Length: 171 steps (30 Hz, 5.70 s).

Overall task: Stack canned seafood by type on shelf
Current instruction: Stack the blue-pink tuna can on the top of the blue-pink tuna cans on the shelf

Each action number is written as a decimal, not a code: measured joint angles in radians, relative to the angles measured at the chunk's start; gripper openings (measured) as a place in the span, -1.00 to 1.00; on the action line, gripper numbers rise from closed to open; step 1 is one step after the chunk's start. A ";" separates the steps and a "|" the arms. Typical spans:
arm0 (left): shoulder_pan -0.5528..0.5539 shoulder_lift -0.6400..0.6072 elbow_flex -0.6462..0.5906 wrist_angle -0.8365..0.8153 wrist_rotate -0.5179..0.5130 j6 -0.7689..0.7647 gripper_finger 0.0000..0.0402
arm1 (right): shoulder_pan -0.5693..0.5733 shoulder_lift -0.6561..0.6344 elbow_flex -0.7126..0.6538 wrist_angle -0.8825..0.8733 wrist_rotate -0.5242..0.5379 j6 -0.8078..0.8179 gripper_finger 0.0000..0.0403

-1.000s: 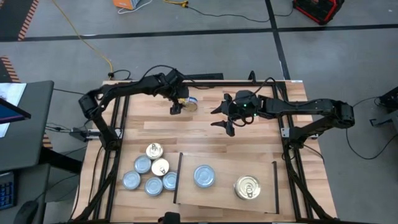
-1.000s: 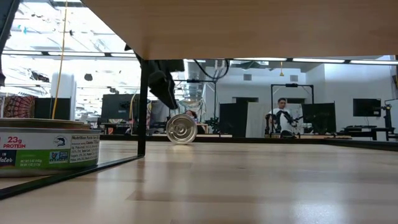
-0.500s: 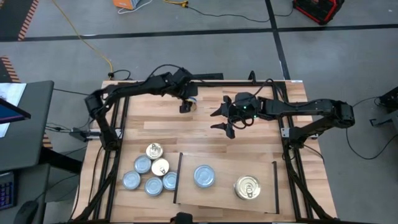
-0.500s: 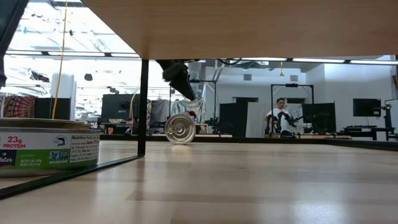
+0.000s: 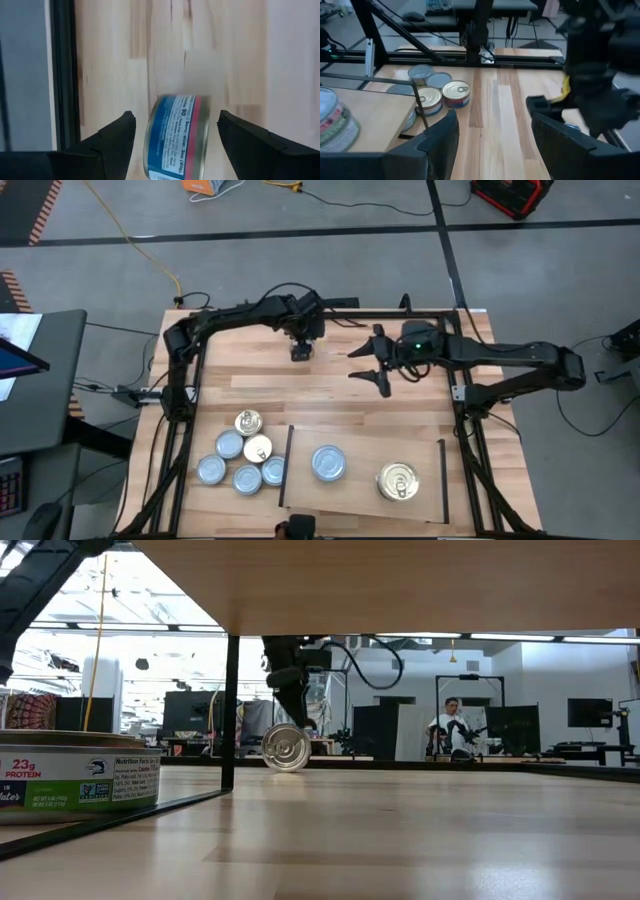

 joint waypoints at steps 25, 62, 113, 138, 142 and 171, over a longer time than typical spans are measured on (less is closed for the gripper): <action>-0.012 0.002 -0.002 -0.148 0.011 -0.027 0.34 | 0.033 0.006 0.000 -0.042 0.000 -0.061 0.37; -0.124 0.002 -0.094 -0.459 -0.135 0.056 0.34 | 0.050 0.006 -0.001 -0.057 0.000 -0.061 0.37; -0.594 -0.476 -0.330 0.624 -0.231 -0.395 -0.12 | 0.365 -0.044 -0.001 0.101 0.367 -0.140 0.37; -0.652 -0.473 -0.330 0.728 -0.267 -0.319 -0.12 | 0.383 -0.044 -0.001 0.183 0.366 -0.238 0.82; -0.652 -0.473 -0.330 0.728 -0.316 -0.322 -0.12 | 0.383 -0.044 -0.001 0.177 0.364 -0.235 0.97; -0.647 -0.473 -0.329 0.845 -0.322 -0.355 0.19 | 0.327 -0.043 0.058 0.010 0.363 -0.078 0.04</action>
